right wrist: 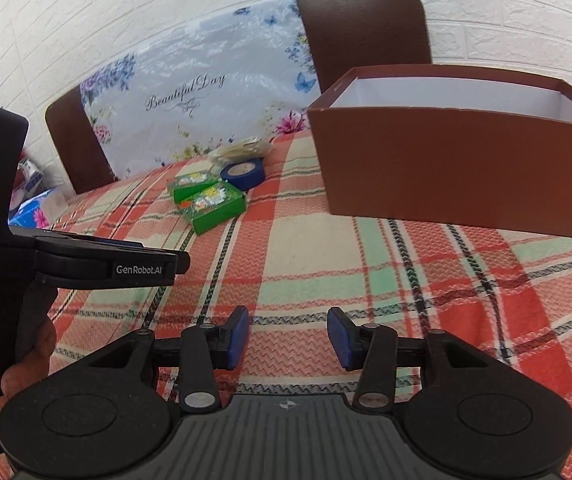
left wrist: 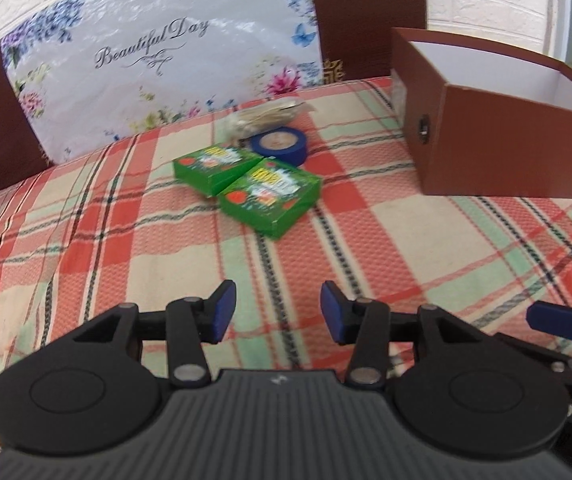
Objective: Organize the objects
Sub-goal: 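Reach to the green printed box and grasp it with the right tool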
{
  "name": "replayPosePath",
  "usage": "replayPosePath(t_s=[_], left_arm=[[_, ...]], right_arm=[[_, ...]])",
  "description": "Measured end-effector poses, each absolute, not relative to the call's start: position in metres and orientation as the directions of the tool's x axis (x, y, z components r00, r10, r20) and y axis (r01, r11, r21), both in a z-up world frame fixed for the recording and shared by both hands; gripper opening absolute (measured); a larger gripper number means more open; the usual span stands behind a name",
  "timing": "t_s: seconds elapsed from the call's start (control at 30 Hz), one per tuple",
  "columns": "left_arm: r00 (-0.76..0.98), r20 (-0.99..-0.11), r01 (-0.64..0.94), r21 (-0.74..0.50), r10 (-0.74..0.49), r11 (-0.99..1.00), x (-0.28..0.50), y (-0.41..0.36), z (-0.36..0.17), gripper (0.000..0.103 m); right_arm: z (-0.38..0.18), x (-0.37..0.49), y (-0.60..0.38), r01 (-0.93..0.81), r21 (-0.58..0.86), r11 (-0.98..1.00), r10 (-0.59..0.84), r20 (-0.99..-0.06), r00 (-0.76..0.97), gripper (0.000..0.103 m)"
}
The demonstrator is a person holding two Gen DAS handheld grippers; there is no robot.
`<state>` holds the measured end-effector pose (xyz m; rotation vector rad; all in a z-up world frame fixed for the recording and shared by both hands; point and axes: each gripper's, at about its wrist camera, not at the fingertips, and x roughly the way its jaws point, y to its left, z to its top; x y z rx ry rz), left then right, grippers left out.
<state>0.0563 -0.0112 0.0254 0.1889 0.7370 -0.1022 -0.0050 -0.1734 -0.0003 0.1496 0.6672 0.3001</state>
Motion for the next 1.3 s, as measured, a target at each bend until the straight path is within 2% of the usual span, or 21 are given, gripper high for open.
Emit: replayPosePath(t_s=[0.2, 0.33, 0.67, 0.8, 0.9, 1.03, 1.17, 1.3], left_arm=[[0.730, -0.683, 0.118, 0.122, -0.003, 0.985, 0.065, 0.014, 0.017, 0.050], [0.729, -0.684, 0.092, 0.111, 0.009, 0.990, 0.070, 0.030, 0.012, 0.053], [0.743, -0.668, 0.030, 0.103, 0.047, 0.994, 0.084, 0.067, 0.005, 0.056], [0.756, -0.649, -0.012, 0.111, 0.082, 0.994, 0.091, 0.086, 0.001, 0.067], [0.770, -0.631, -0.025, 0.114, 0.092, 0.993, 0.095, 0.098, -0.002, 0.071], [0.797, -0.595, -0.035, 0.126, 0.104, 0.991, 0.097, 0.109, -0.008, 0.086], [0.797, -0.601, -0.045, 0.041, 0.061, 0.998, 0.105, 0.123, -0.012, 0.093], [0.800, -0.597, -0.055, 0.037, 0.066, 0.998, 0.106, 0.123, -0.014, 0.097]], right_arm=[[-0.006, -0.001, -0.153, -0.255, 0.201, 0.946, 0.324, -0.613, 0.720, 0.044], [-0.007, -0.001, -0.140, -0.275, 0.169, 0.946, 0.319, -0.624, 0.714, 0.050], [-0.011, 0.007, -0.114, -0.325, 0.087, 0.942, 0.305, -0.627, 0.716, 0.057], [-0.013, 0.014, -0.106, -0.339, 0.067, 0.939, 0.305, -0.621, 0.722, 0.061], [-0.014, 0.022, -0.098, -0.348, 0.047, 0.936, 0.302, -0.614, 0.730, 0.064], [-0.015, 0.038, -0.086, -0.356, 0.032, 0.934, 0.303, -0.599, 0.741, 0.069], [-0.017, 0.056, -0.074, -0.363, 0.008, 0.932, 0.299, -0.586, 0.753, 0.075], [-0.017, 0.074, -0.070, -0.360, 0.000, 0.933, 0.293, -0.581, 0.759, 0.078]])
